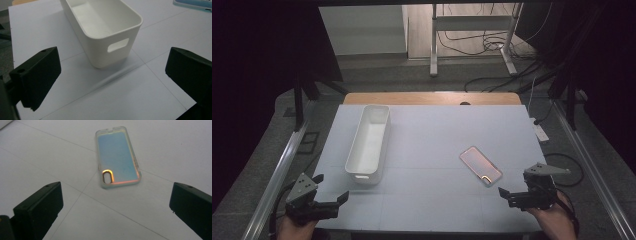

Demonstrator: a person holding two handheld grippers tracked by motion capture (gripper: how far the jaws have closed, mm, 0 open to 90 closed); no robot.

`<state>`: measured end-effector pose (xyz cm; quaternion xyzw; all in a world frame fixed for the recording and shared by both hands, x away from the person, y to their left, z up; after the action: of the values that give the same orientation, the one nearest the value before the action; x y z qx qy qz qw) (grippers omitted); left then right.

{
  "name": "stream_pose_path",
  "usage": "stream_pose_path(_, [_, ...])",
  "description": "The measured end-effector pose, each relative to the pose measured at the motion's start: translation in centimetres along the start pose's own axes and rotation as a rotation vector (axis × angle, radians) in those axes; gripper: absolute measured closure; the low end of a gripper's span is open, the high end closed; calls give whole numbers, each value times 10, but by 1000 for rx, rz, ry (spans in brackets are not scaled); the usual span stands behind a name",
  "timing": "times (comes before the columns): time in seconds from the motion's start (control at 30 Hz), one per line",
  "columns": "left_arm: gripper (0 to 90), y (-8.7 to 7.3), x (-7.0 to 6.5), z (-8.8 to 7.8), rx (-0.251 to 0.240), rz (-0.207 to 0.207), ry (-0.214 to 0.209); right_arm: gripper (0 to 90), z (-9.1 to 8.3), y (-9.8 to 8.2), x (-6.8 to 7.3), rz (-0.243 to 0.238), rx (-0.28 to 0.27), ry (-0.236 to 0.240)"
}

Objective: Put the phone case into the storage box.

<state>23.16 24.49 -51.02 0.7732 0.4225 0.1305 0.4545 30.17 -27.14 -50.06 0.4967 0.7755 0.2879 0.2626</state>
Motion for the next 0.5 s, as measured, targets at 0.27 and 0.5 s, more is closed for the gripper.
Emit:
stream_pose_path(0.27, [11, 0, 0, 0, -8, -8, -5, 0, 4, 6, 0, -7, 9, -1])
stream_pose_path(0.5, [11, 0, 0, 0, -4, -2, -10, 0, 9, 13, 2, -27, 11, 11])
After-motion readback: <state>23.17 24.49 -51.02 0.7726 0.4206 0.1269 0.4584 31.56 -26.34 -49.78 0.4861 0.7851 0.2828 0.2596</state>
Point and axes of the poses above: each handheld gripper's, and its own axes: z roughly forward along the jaws, y roughly out of its top, x roughly to its left, the point moved 8 cm from there along z, roughly forward along the jaws, and after that the axes turned 14 degrees about -y, right-handed, at the moved point
